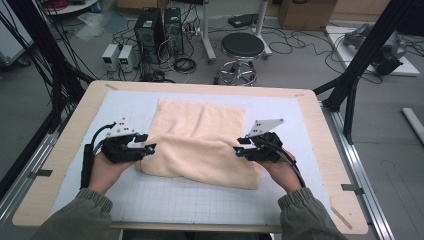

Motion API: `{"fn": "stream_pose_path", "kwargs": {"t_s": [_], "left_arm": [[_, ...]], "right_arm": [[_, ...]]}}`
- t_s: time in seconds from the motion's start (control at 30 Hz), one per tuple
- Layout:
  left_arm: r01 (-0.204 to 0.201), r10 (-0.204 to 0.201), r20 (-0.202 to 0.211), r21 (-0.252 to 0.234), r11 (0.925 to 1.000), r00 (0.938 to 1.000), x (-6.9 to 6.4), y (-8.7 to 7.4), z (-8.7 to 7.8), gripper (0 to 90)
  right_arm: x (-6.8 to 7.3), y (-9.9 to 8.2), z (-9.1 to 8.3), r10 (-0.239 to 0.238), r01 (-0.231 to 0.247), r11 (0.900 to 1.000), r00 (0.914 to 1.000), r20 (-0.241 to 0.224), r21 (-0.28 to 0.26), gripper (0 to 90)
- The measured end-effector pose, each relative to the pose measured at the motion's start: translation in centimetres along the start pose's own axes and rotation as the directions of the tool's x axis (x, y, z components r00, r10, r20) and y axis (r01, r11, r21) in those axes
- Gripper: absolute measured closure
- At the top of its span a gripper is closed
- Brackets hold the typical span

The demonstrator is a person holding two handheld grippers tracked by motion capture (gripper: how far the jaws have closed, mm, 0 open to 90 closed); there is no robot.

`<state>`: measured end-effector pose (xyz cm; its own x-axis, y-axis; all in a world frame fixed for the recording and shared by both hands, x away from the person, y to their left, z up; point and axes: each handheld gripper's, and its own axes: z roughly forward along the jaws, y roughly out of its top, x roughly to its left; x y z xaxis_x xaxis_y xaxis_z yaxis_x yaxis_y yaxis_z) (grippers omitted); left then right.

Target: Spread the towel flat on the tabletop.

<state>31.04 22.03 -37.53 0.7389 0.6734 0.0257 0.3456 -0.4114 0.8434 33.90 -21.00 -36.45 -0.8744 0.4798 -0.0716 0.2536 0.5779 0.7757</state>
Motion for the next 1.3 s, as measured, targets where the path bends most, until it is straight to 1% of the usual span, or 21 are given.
{"fn": "stream_pose_path", "kwargs": {"t_s": [0.03, 0.07, 0.1, 0.13, 0.23, 0.33, 0.4, 0.43, 0.47, 0.53, 0.57, 0.63, 0.7, 0.77, 0.8, 0.87, 0.9, 1.0, 1.07, 1.13, 1.3], "left_arm": [[-0.005, 0.005, 0.007, 0.002, 1.0000, 1.0000, -0.4, -0.5, -0.2, 50.2], [-0.007, 0.007, 0.017, 0.001, 1.0000, 0.9998, -0.8, -1.0, -0.3, 50.2], [-0.016, 0.016, 0.033, 0.004, 0.9999, 0.9993, -1.1, -1.6, -0.2, 50.2], [-0.013, 0.012, 0.049, 0.010, 0.9999, 0.9987, -1.5, -2.1, -0.1, 50.5], [-0.034, 0.028, 0.089, 0.061, 0.9976, 0.9956, -2.4, -3.7, 0.9, 51.7], [-0.058, 0.045, 0.112, 0.117, 0.9915, 0.9927, -2.8, -4.9, 2.0, 54.2], [-0.065, 0.049, 0.115, 0.138, 0.9883, 0.9921, -2.8, -5.2, 2.6, 56.1], [-0.065, 0.049, 0.114, 0.141, 0.9879, 0.9923, -2.8, -5.3, 2.8, 57.6], [-0.071, 0.056, 0.105, 0.145, 0.9869, 0.9929, -2.8, -5.3, 2.9, 59.3], [-0.088, 0.076, 0.085, 0.152, 0.9844, 0.9935, -2.9, -5.1, 3.2, 65.1], [-0.090, 0.079, 0.076, 0.155, 0.9839, 0.9940, -2.9, -5.0, 3.4, 69.0], [-0.084, 0.072, 0.075, 0.163, 0.9831, 0.9945, -2.8, -4.8, 3.6, 75.1], [-0.080, 0.068, 0.072, 0.165, 0.9831, 0.9950, -2.8, -4.5, 3.7, 81.6], [-0.087, 0.075, 0.072, 0.175, 0.9807, 0.9946, -3.0, -4.3, 3.5, 84.1], [-0.087, 0.075, 0.072, 0.171, 0.9815, 0.9946, -3.1, -4.1, 3.3, 84.5], [-0.086, 0.077, 0.069, 0.139, 0.9866, 0.9946, -3.2, -3.4, 2.3, 84.9], [-0.086, 0.078, 0.066, 0.117, 0.9894, 0.9948, -3.2, -2.9, 1.7, 84.9], [-0.105, 0.102, 0.051, 0.068, 0.9921, 0.9935, -3.0, -1.0, -0.2, 85.0], [-0.125, 0.123, 0.045, 0.043, 0.9913, 0.9914, -3.1, 0.5, -1.4, 85.1], [-0.133, 0.132, 0.043, 0.017, 0.9909, 0.9902, -3.1, 1.8, -2.5, 85.1], [-0.160, 0.161, 0.032, -0.046, 0.9861, 0.9864, -3.3, 4.3, -5.4, 85.2]], "right_arm": [[0.6, -0.2, -0.4, -0.012, 0.011, 0.9997, 0.9999, -0.004, -0.021, 61.7], [1.0, -0.5, -0.7, -0.026, 0.026, 0.9993, 0.9996, -0.011, -0.027, 61.3], [1.5, -0.8, -0.7, -0.023, 0.022, 0.9995, 0.9994, -0.027, -0.022, 60.8], [2.0, -1.3, -0.5, -0.030, 0.030, 0.9994, 0.9986, -0.044, -0.016, 60.8], [3.3, -2.6, 0.5, -0.044, 0.045, 0.9988, 0.9955, -0.084, 0.019, 59.8], [4.1, -3.8, 1.7, -0.048, 0.054, 0.9971, 0.9929, -0.109, 0.054, 59.5], [4.4, -4.7, 2.7, -0.031, 0.042, 0.9952, 0.9911, -0.129, 0.089, 59.5], [4.5, -5.0, 3.2, -0.032, 0.045, 0.9939, 0.9903, -0.135, 0.100, 59.5], [4.6, -5.2, 3.6, -0.024, 0.042, 0.9912, 0.9899, -0.139, 0.126, 59.7], [4.5, -5.3, 4.0, -0.029, 0.048, 0.9911, 0.9888, -0.147, 0.124, 61.6], [4.5, -5.2, 4.1, -0.029, 0.047, 0.9910, 0.9887, -0.147, 0.125, 64.1], [4.4, -5.2, 4.2, -0.026, 0.045, 0.9917, 0.9883, -0.150, 0.121, 70.4], [4.3, -5.1, 4.3, -0.042, 0.059, 0.9915, 0.9883, -0.146, 0.116, 78.4], [4.5, -4.8, 4.3, -0.043, 0.063, 0.9897, 0.9875, -0.152, 0.128, 83.4], [4.5, -4.6, 4.2, -0.039, 0.059, 0.9903, 0.9867, -0.158, 0.126, 84.2], [4.3, -4.2, 3.6, -0.026, 0.042, 0.9940, 0.9867, -0.160, 0.101, 84.8], [4.3, -3.9, 3.1, -0.019, 0.033, 0.9960, 0.9868, -0.161, 0.083, 84.9], [4.1, -2.7, 1.4, -0.040, 0.043, 0.9989, 0.9888, -0.144, 0.021, 85.0], [4.1, -1.8, 0.1, -0.061, 0.061, 0.9981, 0.9901, -0.126, -0.009, 85.1], [4.1, -1.0, -1.1, -0.074, 0.070, 0.9967, 0.9907, -0.114, -0.041, 85.0], [4.7, 1.0, -4.4, -0.124, 0.113, 0.9868, 0.9884, -0.089, -0.116, 85.1]]}}
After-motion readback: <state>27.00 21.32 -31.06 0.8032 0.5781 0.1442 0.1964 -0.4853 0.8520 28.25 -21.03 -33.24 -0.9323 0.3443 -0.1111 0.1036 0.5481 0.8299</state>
